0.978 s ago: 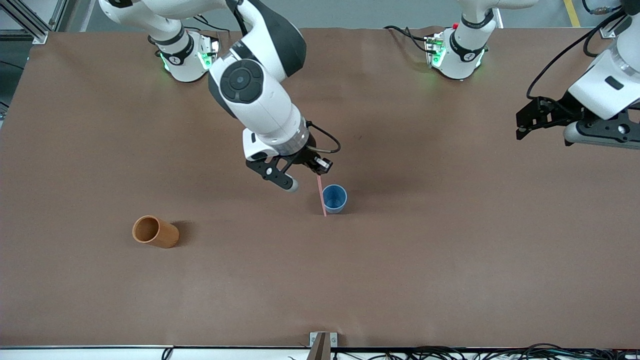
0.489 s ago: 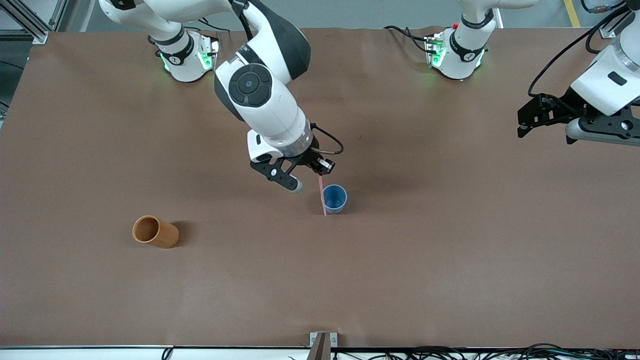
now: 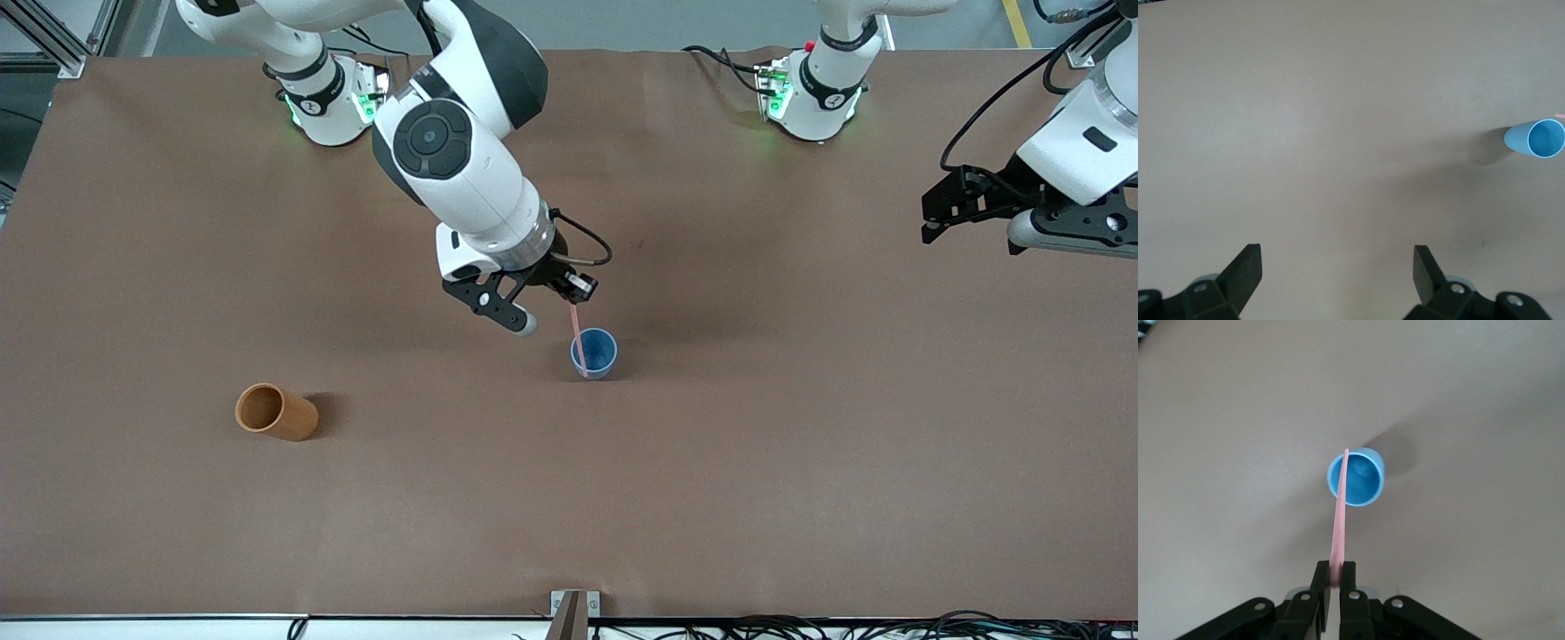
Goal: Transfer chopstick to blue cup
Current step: 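Lower the pink chopstick into the blue cup with the right gripper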
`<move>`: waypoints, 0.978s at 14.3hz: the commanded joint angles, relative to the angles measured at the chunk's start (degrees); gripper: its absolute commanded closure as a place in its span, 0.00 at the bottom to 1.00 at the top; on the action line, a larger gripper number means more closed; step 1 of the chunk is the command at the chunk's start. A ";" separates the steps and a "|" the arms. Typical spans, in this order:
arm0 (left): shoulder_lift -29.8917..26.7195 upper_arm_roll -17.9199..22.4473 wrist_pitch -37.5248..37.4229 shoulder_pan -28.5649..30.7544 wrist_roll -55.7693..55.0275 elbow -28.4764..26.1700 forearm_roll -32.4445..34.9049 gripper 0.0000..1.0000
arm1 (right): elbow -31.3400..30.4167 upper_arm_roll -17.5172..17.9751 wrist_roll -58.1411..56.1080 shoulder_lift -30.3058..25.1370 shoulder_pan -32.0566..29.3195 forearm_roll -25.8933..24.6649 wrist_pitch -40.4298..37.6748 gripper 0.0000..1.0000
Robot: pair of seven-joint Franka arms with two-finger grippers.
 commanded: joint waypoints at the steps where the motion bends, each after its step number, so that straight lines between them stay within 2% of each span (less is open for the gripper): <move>1: -0.08 -0.18 -1.15 0.65 -0.03 0.86 -1.04 0.00 | -0.27 0.06 0.85 -0.75 0.01 0.59 -1.65 0.97; 4: -0.08 -0.18 -1.15 0.65 0.06 0.86 -1.04 0.00 | -0.45 -0.02 1.03 -0.57 0.18 0.50 -1.39 0.94; 14: -0.08 -0.18 -1.15 0.73 0.15 0.86 -1.13 0.00 | -0.10 0.24 1.20 -0.84 0.09 0.42 -1.48 0.95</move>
